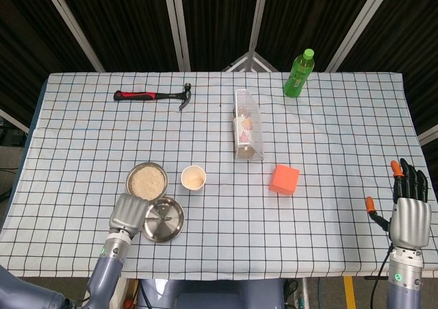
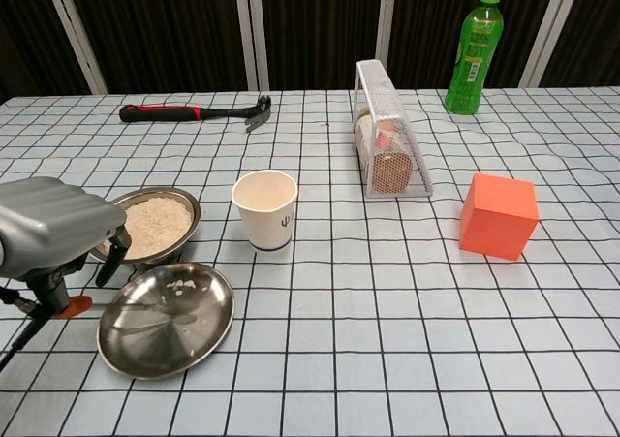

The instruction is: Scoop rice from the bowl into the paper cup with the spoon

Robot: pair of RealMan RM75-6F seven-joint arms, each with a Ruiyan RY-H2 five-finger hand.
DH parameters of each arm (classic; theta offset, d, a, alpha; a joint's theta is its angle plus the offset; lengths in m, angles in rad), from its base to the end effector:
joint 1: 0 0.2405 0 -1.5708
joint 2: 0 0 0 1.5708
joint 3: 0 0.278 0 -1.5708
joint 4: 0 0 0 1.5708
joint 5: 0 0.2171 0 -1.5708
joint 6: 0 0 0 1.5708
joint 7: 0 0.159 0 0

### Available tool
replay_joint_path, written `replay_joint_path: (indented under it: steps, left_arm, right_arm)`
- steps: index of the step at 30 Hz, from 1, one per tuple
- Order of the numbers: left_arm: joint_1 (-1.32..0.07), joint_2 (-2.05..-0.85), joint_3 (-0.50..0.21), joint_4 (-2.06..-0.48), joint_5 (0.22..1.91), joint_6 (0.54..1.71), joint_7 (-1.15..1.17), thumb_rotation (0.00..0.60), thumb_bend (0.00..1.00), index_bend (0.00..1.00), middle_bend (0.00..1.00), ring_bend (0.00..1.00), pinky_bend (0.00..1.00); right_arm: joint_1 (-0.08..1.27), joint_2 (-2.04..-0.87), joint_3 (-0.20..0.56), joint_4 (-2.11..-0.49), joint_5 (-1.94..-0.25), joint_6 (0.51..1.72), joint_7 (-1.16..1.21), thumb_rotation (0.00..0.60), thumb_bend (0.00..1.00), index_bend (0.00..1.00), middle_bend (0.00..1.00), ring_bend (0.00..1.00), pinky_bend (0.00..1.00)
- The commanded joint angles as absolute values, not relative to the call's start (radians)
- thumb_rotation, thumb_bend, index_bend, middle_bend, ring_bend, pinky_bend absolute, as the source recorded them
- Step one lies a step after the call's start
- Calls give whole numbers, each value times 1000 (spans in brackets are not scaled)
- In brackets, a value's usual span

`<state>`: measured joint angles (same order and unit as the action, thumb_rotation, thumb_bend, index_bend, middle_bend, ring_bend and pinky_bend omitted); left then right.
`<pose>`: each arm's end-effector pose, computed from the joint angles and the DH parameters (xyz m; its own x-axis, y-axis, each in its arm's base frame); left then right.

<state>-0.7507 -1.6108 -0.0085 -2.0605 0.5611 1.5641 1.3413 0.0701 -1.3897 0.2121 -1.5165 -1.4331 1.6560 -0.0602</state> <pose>-0.1483 0.2570 -0.0262 0.8023 0.3750 0.4645 0.5732 -0.2668 -0.7747 -0.3208 -0.2190 0.1346 0.2739 0.3024 0.9130 -0.9617 0.0957 0.2568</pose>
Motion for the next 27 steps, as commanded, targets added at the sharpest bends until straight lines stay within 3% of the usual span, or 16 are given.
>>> replay_joint_path:
  steps: [1, 9, 12, 17, 21, 23, 25, 27]
  left_arm:
    - [-752, -1614, -9, -2060, 560, 1567, 1341, 600, 259, 480, 1000, 1000, 1000]
    - [-737, -1576, -17, -2101, 593, 1576, 1281, 600, 252, 465, 1000, 991, 1000]
    - [-715, -1531, -3, -2135, 660, 1580, 1216, 600, 252, 437, 951, 933, 978]
    - [-631, -1413, 87, -2155, 910, 1608, 1026, 600, 250, 287, 628, 671, 747]
    - [-538, -1327, 204, -2081, 1152, 1662, 858, 600, 211, 56, 238, 322, 440]
    - [-489, -1294, 255, -2016, 1255, 1703, 788, 600, 170, 6, 108, 185, 343]
    - [-441, -1270, 292, -1951, 1327, 1753, 732, 600, 114, 0, 22, 64, 230]
    - [-397, -1250, 319, -1893, 1373, 1793, 681, 600, 69, 0, 0, 8, 138]
  right_arm:
    - [70, -1390, 212, -1516, -1433, 1656, -60, 600, 379, 0, 0, 0, 0]
    - [69, -1390, 212, -1519, -1433, 1657, -62, 600, 378, 0, 0, 0, 0]
    - [68, -1389, 211, -1522, -1433, 1658, -64, 600, 380, 0, 0, 0, 0]
    - [66, -1387, 209, -1526, -1429, 1655, -65, 600, 379, 0, 0, 0, 0]
    - [67, -1383, 205, -1528, -1428, 1647, -68, 600, 379, 0, 0, 0, 0]
    - [68, -1378, 201, -1530, -1428, 1639, -72, 600, 379, 0, 0, 0, 0]
    - [69, -1370, 196, -1534, -1428, 1628, -76, 600, 379, 0, 0, 0, 0]
    - [70, -1359, 188, -1540, -1426, 1611, -82, 600, 379, 0, 0, 0, 0]
